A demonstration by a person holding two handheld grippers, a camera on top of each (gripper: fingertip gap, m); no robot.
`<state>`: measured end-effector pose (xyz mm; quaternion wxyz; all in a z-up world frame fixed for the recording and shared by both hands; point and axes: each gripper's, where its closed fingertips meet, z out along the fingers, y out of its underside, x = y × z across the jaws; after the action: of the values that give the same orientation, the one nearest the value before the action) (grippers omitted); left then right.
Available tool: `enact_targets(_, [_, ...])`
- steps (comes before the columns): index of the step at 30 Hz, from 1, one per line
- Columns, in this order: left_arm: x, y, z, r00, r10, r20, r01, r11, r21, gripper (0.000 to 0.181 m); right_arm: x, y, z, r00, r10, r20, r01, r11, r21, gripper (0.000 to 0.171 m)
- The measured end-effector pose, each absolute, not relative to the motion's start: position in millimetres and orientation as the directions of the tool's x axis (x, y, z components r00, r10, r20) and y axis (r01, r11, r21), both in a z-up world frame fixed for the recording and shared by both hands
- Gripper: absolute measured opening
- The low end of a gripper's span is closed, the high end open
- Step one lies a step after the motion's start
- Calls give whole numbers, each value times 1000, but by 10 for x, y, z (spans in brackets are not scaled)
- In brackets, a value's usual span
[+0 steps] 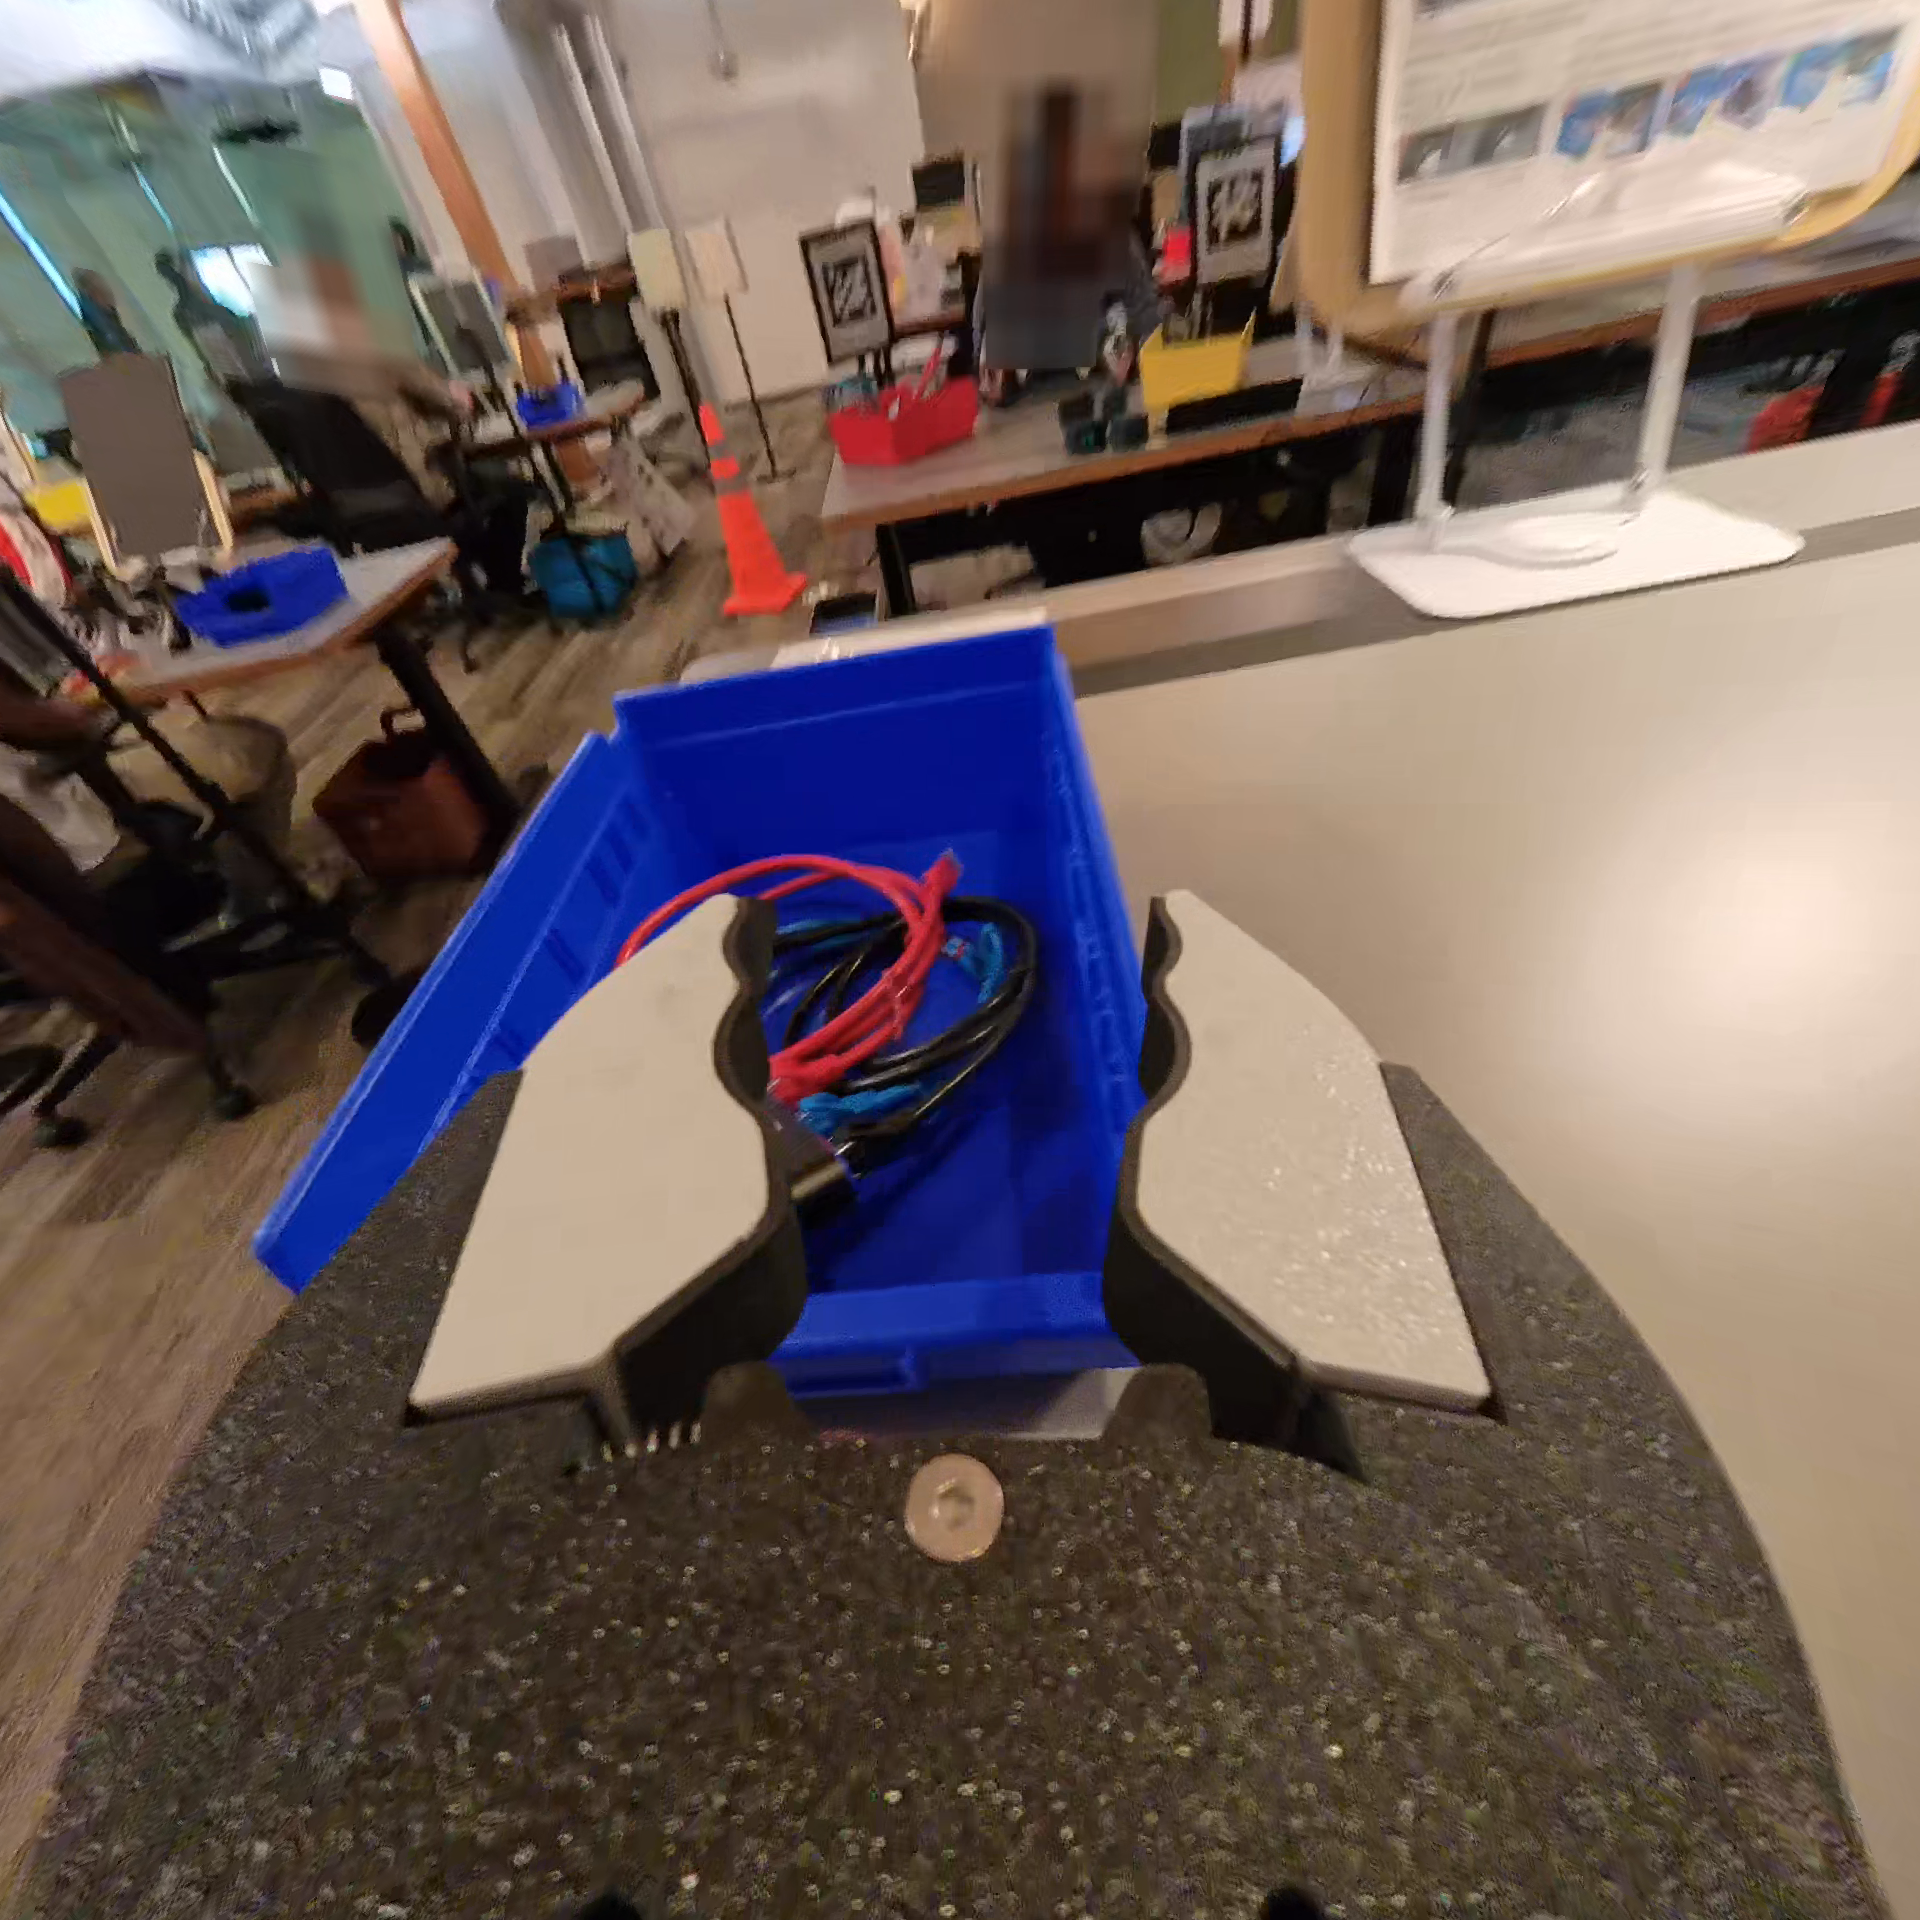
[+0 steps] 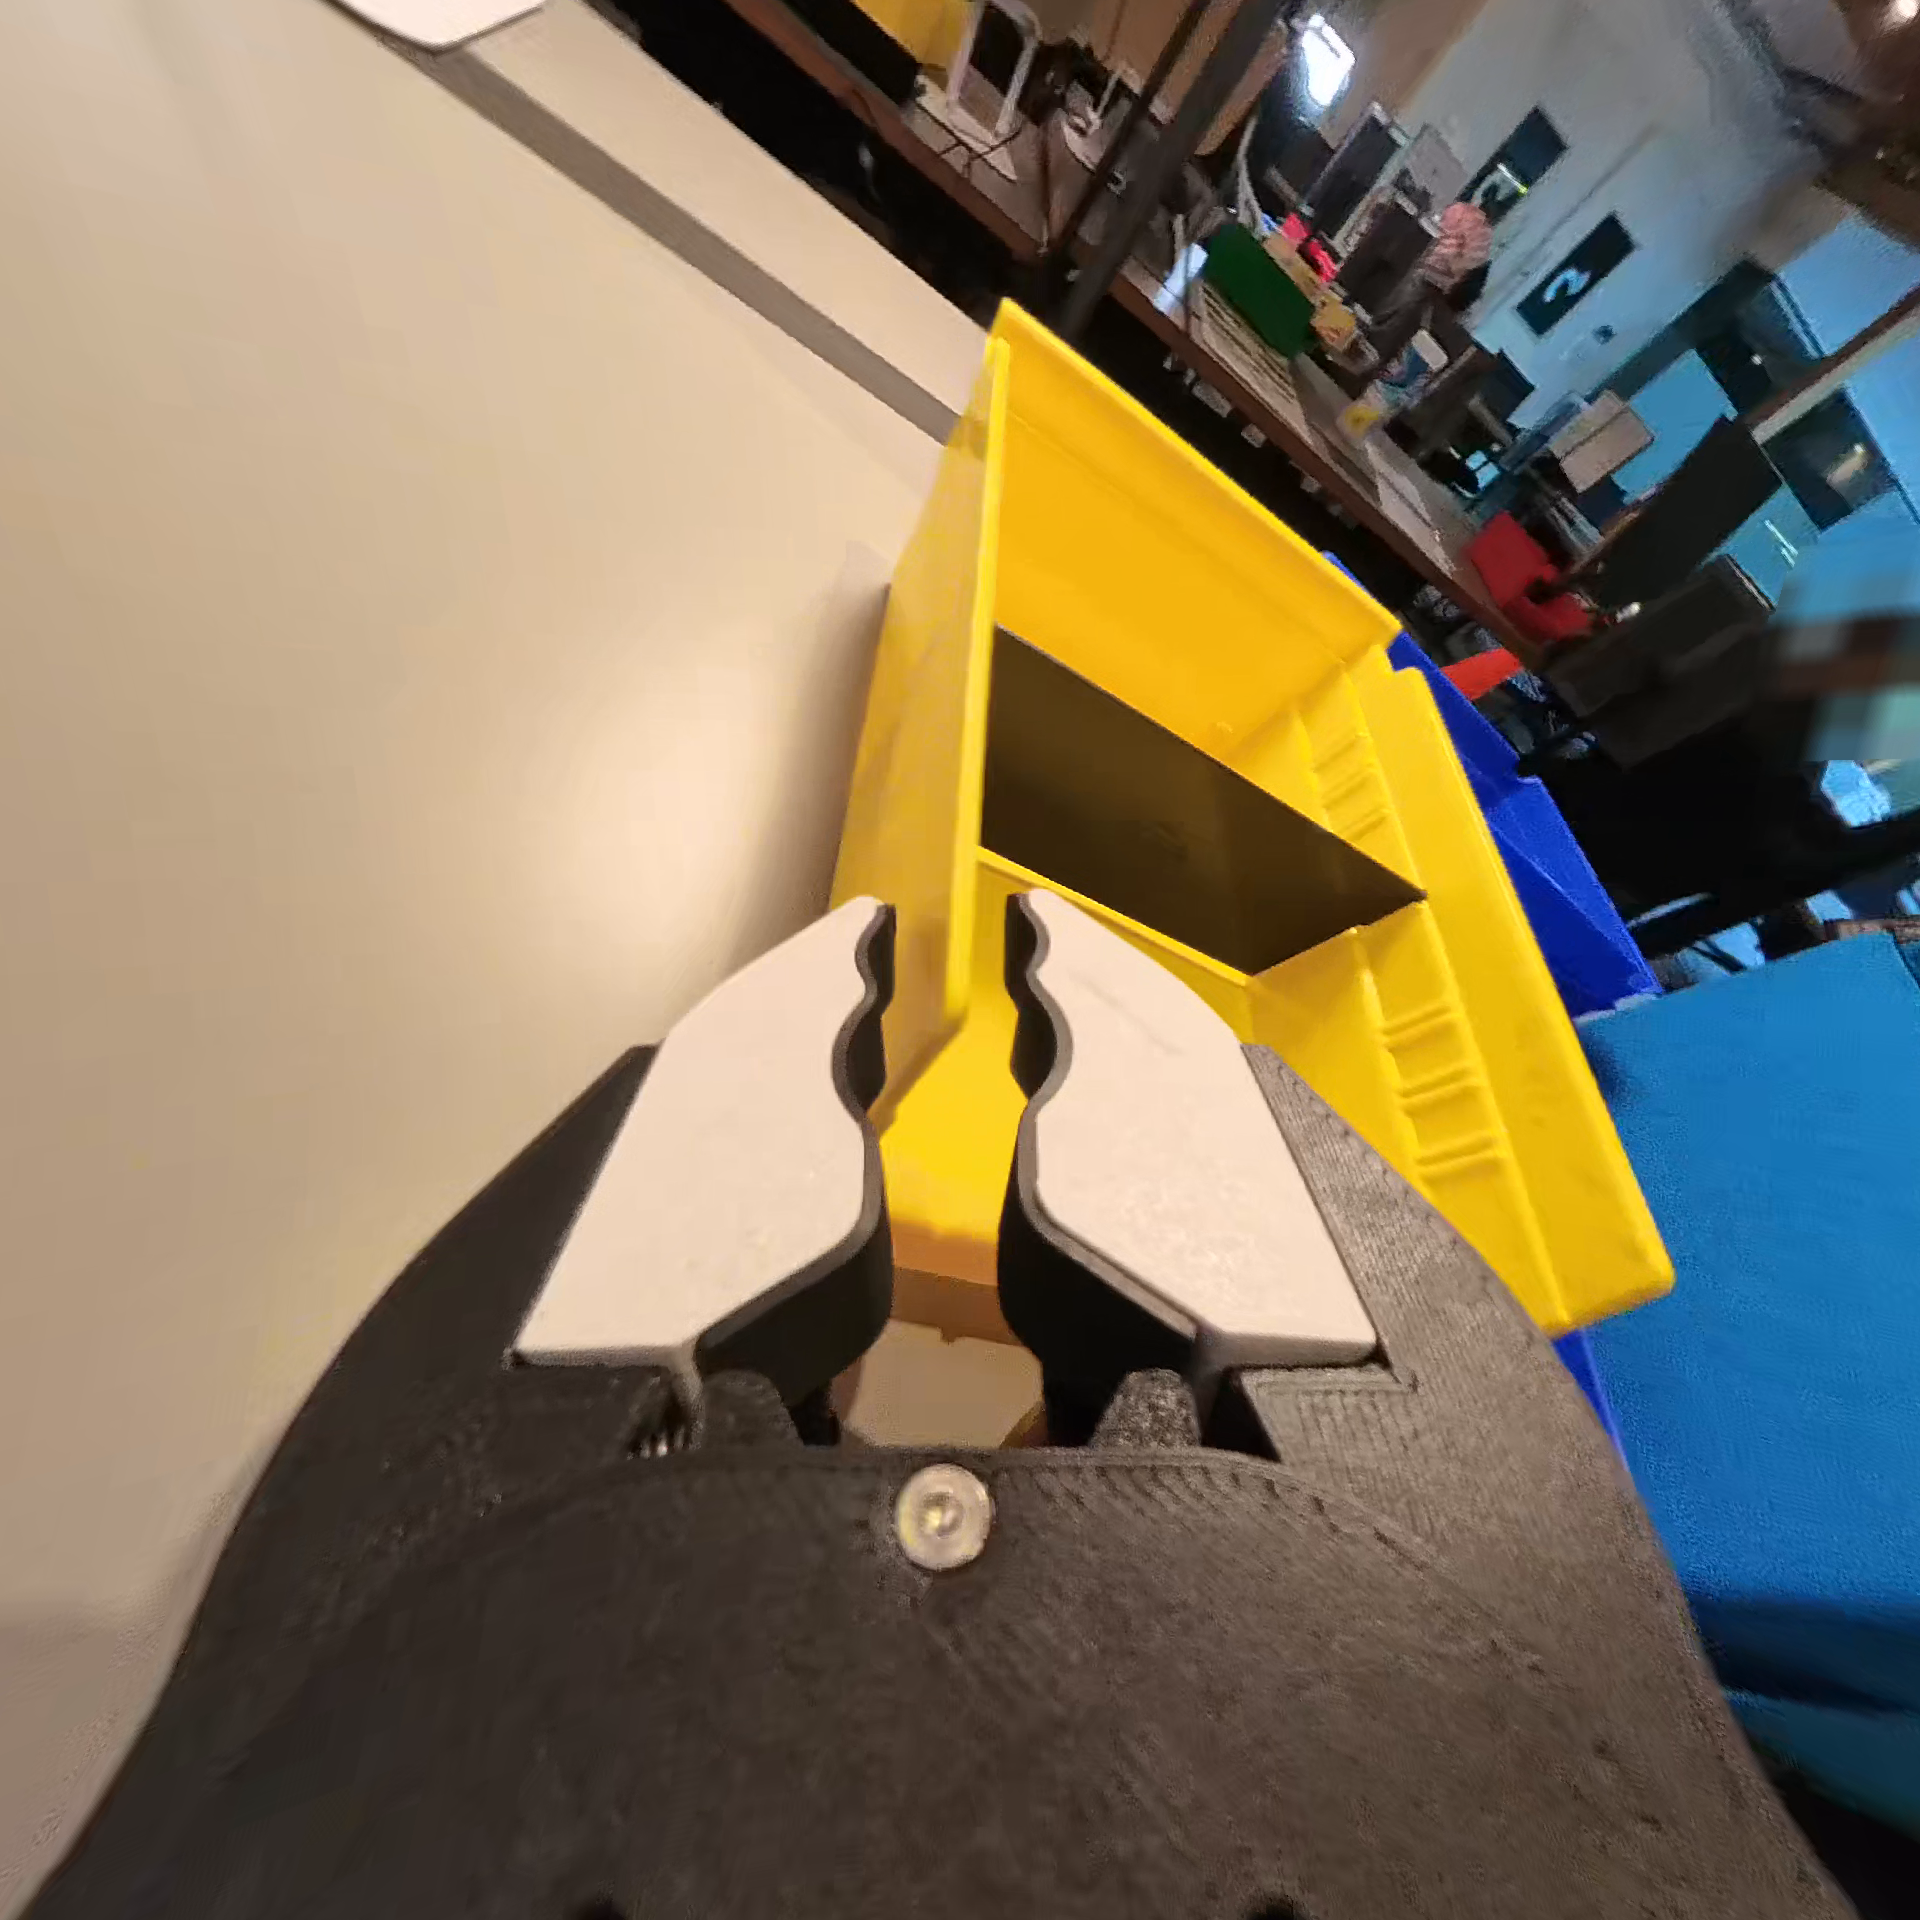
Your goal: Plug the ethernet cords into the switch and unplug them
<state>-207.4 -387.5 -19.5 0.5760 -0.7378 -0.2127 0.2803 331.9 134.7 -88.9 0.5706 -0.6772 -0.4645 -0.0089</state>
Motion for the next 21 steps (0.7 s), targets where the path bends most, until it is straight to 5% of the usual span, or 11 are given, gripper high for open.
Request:
enact_targets(11, [-2604, -3871, -575, 788, 559, -259, 129, -560, -818, 64, 3447, 1535, -967, 598, 664, 448, 580, 27, -814, 10])
enact_targets(16, [-2695, -4101, -770, 820, 312, -480, 32, -861, -507, 76, 3536, 1328, -797, 575, 637, 513, 601, 97, -794, 18])
enact_targets(21, [-2639, -4205, -988, 853, 136, -504, -25, -954, -299, 80, 3417, 987, -663, 503, 659, 560, 602, 198, -774, 18])
